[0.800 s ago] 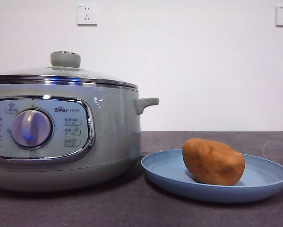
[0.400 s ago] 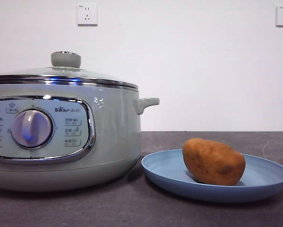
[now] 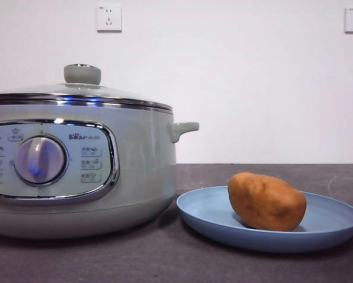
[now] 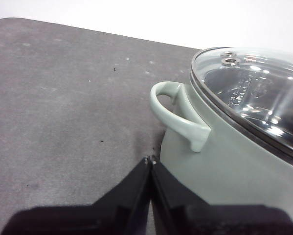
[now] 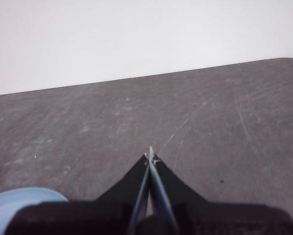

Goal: Take the potato out from the steamer,put the potato on the plate,close the lid

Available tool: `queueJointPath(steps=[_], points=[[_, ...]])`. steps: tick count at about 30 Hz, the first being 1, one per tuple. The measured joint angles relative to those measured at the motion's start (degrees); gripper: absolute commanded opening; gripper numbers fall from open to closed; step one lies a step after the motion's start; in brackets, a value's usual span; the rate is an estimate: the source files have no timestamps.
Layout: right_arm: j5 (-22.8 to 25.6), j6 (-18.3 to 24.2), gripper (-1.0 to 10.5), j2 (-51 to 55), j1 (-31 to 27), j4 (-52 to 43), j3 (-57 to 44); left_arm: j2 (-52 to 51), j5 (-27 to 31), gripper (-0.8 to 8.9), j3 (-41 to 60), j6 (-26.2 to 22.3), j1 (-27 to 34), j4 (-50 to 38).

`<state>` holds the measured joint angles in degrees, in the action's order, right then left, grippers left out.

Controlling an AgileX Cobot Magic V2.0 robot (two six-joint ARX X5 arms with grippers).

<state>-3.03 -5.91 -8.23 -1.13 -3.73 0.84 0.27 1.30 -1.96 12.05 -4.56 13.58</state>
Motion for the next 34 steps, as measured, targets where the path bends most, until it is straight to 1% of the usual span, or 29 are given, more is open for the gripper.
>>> queueJointPath(steps=[4, 8, 10, 19, 34], points=[[0.0, -0.6, 0.0, 3.8, 0.0, 4.3, 0.0, 0.0, 0.0, -0.04, 0.0, 0.0, 0.0, 0.0], [0.0, -0.8, 0.0, 8.0, 0.0, 11.2, 0.0, 0.0, 0.0, -0.04, 0.0, 0.0, 0.0, 0.0], [0.0, -0.9, 0.0, 8.0, 0.0, 13.3, 0.0, 0.0, 0.0, -0.04, 0.0, 0.0, 0.0, 0.0], [0.1, -1.6, 0.0, 8.0, 0.0, 13.5, 0.0, 0.0, 0.0, -0.04, 0.0, 0.0, 0.0, 0.0], [0.2, -1.6, 0.0, 7.6, 0.0, 13.5, 0.0, 0.0, 0.0, -0.04, 0.0, 0.0, 0.0, 0.0]])
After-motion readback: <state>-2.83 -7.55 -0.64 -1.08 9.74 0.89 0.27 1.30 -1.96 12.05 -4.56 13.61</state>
